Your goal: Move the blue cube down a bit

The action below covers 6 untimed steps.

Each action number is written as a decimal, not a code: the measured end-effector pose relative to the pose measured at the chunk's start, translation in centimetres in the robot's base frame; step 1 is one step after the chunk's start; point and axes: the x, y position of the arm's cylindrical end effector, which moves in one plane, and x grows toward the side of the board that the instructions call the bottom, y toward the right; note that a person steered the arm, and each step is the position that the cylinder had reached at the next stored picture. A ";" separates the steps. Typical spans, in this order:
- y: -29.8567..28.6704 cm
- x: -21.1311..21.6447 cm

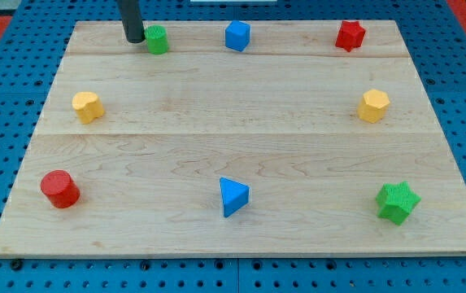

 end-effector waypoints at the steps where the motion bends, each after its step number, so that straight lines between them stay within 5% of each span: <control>1: 1.2 0.0; 6: 3.3 -4.1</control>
